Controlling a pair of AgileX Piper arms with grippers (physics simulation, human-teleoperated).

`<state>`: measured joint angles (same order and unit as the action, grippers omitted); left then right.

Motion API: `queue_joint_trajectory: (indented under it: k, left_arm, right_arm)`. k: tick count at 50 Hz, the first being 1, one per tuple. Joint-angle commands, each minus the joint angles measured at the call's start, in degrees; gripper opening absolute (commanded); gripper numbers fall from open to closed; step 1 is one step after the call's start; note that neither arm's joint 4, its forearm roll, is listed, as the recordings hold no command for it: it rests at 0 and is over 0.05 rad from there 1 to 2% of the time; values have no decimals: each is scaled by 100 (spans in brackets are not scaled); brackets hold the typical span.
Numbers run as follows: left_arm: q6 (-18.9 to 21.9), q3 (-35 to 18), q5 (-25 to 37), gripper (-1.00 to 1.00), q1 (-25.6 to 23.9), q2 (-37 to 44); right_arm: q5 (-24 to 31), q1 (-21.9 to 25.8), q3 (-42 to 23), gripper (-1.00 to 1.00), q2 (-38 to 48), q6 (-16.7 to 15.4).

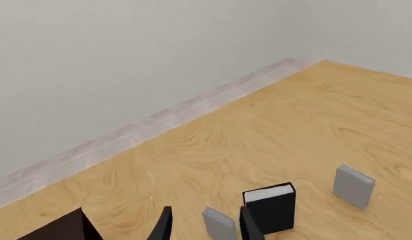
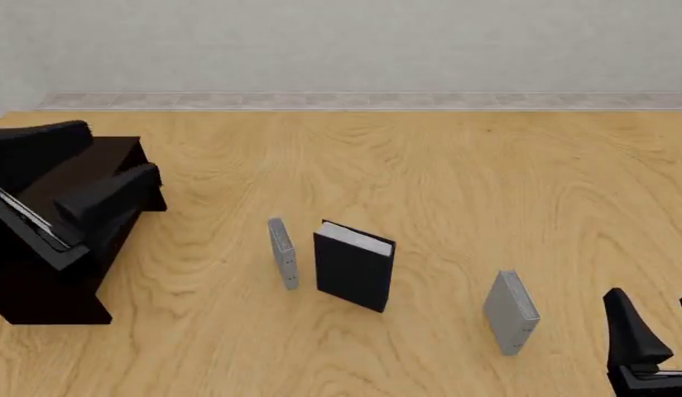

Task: Pick up the book in the middle and place it on the cabinet shelf.

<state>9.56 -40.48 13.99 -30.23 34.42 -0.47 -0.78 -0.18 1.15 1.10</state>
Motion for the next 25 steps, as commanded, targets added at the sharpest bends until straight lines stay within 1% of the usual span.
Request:
queue_joint_trajectory:
  k: [1, 2, 3, 4, 5, 6, 7, 9, 11, 15, 16, 18, 20, 25]
  left_arm:
    - [677, -498, 238, 100, -810, 884]
    - [870, -503, 259, 100, -896, 980]
    - [782, -590, 305, 100, -838, 1067]
    - [702, -732, 367, 100, -915, 1203]
    - [702, -734, 368, 100, -915, 1205]
    - [749, -907, 440, 100, -1085, 1378]
    - [749, -910, 441, 100, -1085, 1380]
    - [911, -1059, 506, 100, -1089, 1627]
    - [1075, -1143, 565, 100, -1237, 1817]
    - [1128, -1425, 772, 100, -1432, 2102]
    - [1230, -1542, 866, 100, -1535, 2159]
    - [1239, -1624, 920, 100, -1585, 2185]
    - [1409, -1865, 1126, 100, -1602, 2368]
    - [1604, -2256, 1576, 100, -1799, 2728]
  right_arm:
    - [-14, 1, 18, 100, 13, -2]
    - [-43, 1, 13, 100, 43, 10]
    - [-46, 1, 14, 100, 46, 26]
    - [-44, 8, 15, 100, 47, 36]
    - [-44, 8, 15, 100, 47, 36]
    - [-52, 5, 16, 100, 59, 27]
    - [-54, 5, 16, 100, 61, 27]
    - [-38, 9, 17, 100, 46, 15]
    - [-25, 8, 17, 100, 32, 13]
    - [-31, 3, 17, 100, 35, 23]
    - [-23, 2, 17, 100, 24, 46]
    - [-23, 2, 17, 100, 25, 50]
    - [-24, 5, 16, 100, 29, 52]
    - [-1, 7, 14, 100, 6, 36]
